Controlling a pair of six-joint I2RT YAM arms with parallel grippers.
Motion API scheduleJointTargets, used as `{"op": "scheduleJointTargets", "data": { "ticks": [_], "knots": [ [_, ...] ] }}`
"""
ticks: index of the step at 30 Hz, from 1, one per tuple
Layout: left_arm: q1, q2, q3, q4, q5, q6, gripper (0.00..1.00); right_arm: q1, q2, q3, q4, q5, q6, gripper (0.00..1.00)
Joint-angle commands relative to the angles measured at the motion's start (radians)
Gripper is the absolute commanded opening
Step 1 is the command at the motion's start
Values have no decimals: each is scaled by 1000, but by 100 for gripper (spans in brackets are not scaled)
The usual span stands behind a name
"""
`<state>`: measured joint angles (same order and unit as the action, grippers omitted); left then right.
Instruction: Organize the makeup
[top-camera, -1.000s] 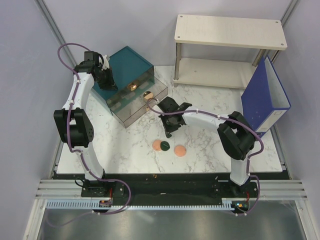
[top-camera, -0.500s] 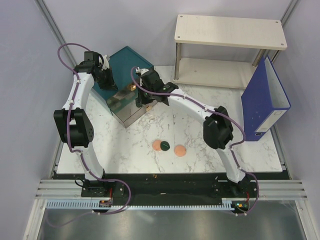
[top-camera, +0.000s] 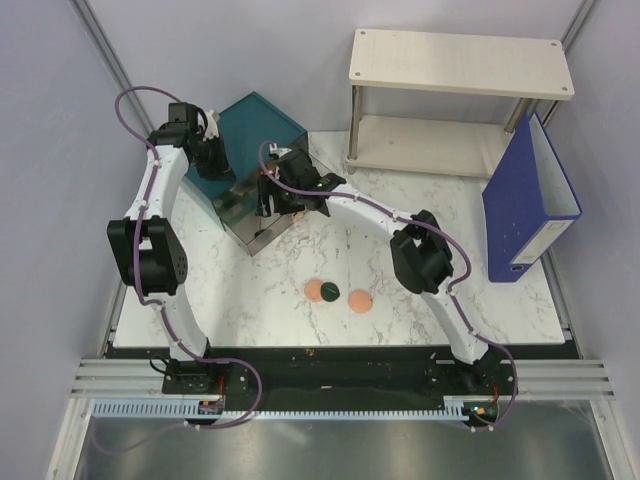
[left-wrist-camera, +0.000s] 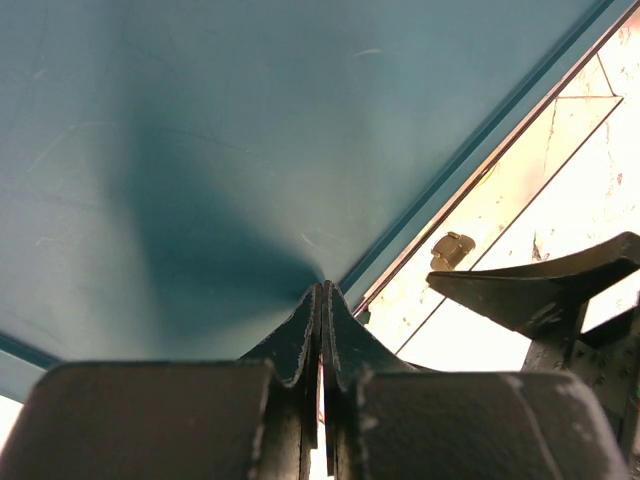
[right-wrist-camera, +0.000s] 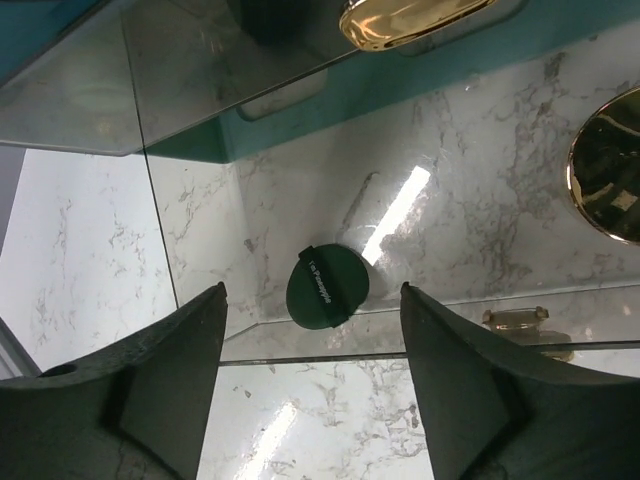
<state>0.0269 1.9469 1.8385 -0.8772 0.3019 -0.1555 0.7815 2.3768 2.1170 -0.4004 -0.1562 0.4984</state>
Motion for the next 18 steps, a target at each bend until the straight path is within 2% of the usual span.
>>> {"op": "scheduleJointTargets", "data": {
  "ticks": [1,8,18],
  "knots": [
    [-5,92,-82,-226,-47,36,2,-10,-134,-46,72,40,-20,79],
    [-4,87,-71,-229,-47,40,3,-14,-318,-236,-41,63,-154,79],
    [-5,92,-84,-226,-37,37,3,-16,-670,-743,-255,185,-294,79]
  ]
}}
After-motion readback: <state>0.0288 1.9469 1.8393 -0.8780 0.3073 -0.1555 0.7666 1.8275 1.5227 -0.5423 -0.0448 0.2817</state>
